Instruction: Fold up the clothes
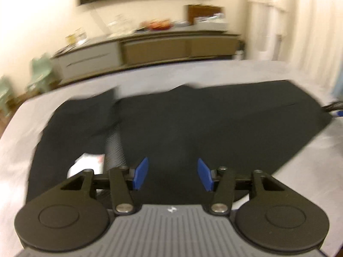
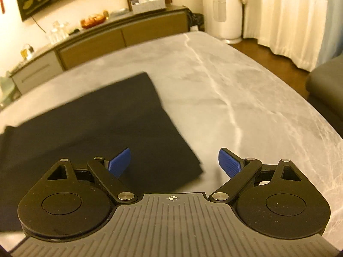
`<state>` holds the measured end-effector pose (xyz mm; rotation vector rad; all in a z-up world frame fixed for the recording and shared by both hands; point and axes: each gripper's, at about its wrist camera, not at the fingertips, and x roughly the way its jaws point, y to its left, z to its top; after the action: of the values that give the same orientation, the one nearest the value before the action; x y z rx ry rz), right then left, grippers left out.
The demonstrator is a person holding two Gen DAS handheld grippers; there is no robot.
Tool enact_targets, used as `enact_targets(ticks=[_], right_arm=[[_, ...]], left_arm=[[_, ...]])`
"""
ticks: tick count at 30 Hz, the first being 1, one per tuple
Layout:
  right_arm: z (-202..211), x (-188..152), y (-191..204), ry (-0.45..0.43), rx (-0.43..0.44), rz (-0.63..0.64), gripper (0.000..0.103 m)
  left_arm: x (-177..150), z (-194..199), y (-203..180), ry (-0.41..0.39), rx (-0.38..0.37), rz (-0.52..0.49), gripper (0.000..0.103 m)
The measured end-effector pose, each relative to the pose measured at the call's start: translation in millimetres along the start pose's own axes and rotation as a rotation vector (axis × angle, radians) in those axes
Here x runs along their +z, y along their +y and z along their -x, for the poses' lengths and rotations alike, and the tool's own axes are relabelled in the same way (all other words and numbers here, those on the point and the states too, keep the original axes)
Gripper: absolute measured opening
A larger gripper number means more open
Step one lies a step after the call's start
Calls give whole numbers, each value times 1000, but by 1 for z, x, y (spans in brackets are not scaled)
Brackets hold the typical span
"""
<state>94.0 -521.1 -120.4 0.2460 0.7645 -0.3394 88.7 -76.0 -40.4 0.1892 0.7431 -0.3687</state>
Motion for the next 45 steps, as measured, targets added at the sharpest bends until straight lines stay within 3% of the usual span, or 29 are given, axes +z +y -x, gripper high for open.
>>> enact_targets(ticks=[3, 7, 11, 15, 21, 22, 24, 25, 26, 27, 28, 29, 31, 33, 36, 38, 40, 45], right_arm=[[-1, -5, 6, -19, 25, 73, 77], [-1, -11, 15, -43, 58, 170, 12], [5, -20, 40, -96, -20, 338, 5], [13, -32, 60, -151, -71, 497, 5], [22, -46, 72, -197, -99, 654, 4], [23, -48, 73, -201, -98, 670, 4], [24, -49, 74, -209, -94, 687, 4], [26, -49, 74, -212, -90, 689, 4], [27, -49, 74, -215, -86, 691, 5], [29, -47, 74, -224, -80, 687, 6], [33, -46, 75, -230, -68, 682, 14], [39, -43, 75, -235, -39, 667, 32], [53, -38, 75, -244, 35, 629, 46], [66, -31, 77, -227, 145, 572, 47], [71, -22, 83, -154, 307, 473, 47], [67, -18, 91, -92, 371, 419, 46], [61, -15, 99, -40, 405, 366, 45], [52, -15, 109, -23, 370, 364, 44]], left_arm=[[34, -12, -42, -4, -96, -39, 54], [95, -60, -108, 10, -260, -34, 61], [150, -125, -186, 72, -400, -11, 62], [177, -186, -267, 166, -455, -54, 65], [173, -249, -345, 261, -382, -242, 64], [169, -248, -354, 266, -378, -262, 61], [163, -247, -364, 266, -355, -302, 40], [162, -244, -364, 245, -341, -309, 13], [164, -240, -360, 240, -357, -284, 7], [166, -236, -353, 230, -372, -250, 7], [168, -229, -339, 209, -384, -199, 7], [169, -220, -323, 182, -396, -150, 7], [169, -202, -279, 135, -412, -29, 7], [158, -192, -223, 117, -392, 87, 7], [129, -193, -169, 162, -313, 142, 7], [112, -196, -149, 194, -291, 167, 7], [102, -195, -142, 201, -285, 170, 7], [95, -182, -127, 153, -280, 228, 7]])
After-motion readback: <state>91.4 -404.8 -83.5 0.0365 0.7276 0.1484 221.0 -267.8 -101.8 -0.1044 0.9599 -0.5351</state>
